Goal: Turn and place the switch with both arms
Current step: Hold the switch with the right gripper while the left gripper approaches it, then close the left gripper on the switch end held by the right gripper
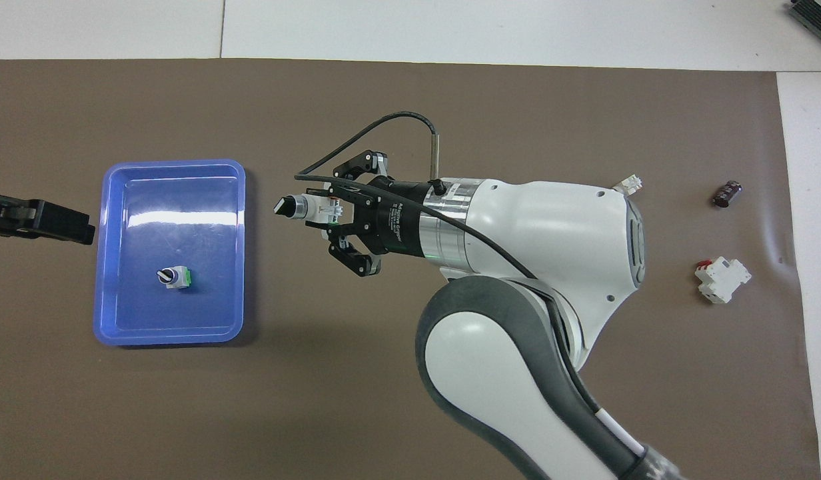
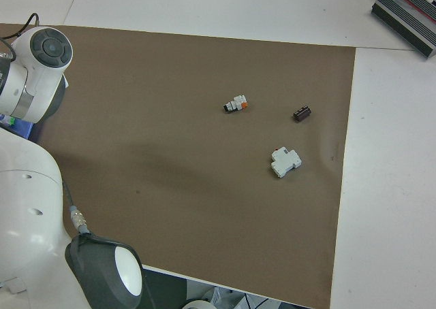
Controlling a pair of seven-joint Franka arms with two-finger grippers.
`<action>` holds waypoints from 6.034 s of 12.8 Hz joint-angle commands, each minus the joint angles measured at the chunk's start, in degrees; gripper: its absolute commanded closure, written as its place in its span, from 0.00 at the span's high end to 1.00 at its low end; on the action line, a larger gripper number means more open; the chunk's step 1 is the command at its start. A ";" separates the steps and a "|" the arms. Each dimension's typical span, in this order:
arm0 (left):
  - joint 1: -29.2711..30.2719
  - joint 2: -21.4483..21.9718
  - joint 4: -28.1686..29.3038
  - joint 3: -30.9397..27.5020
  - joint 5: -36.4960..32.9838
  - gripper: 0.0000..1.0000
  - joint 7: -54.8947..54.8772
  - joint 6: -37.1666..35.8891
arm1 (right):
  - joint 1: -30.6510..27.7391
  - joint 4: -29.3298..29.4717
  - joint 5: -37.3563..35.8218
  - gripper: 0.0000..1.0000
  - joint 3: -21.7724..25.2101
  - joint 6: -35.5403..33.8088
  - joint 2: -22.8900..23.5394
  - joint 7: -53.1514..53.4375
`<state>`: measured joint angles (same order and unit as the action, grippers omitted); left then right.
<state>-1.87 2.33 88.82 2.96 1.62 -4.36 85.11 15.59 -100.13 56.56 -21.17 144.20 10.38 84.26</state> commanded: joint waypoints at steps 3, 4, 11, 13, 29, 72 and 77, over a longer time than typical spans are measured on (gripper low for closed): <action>0.64 0.92 1.44 -0.49 13.91 1.00 5.74 2.95 | 0.05 0.81 1.01 0.00 -0.19 0.03 0.43 0.37; 0.55 0.83 1.44 -0.41 15.76 1.00 8.55 3.30 | 0.05 0.81 1.01 0.00 -0.28 0.03 0.52 0.37; -2.08 0.30 1.44 1.34 30.89 1.00 25.34 10.84 | 0.05 0.81 1.01 0.00 -0.19 0.03 0.52 0.29; -4.54 0.39 2.14 1.97 30.99 1.00 28.16 14.11 | 0.05 0.72 1.01 0.00 -0.19 0.03 0.52 0.29; -9.64 4.96 14.10 2.41 33.27 0.54 69.83 27.92 | -0.74 0.72 1.01 0.00 -0.19 0.03 0.43 0.20; -9.64 5.58 17.35 1.88 40.74 0.00 41.13 34.42 | -0.30 0.64 1.01 0.00 -0.19 0.03 0.34 0.20; -9.38 5.49 17.35 1.70 40.92 0.00 27.52 35.30 | -0.30 0.64 1.01 0.00 -0.19 0.03 0.34 0.20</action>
<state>-11.66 7.30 105.36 5.16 41.97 30.63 117.20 15.40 -99.36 56.56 -20.80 144.64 10.82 84.27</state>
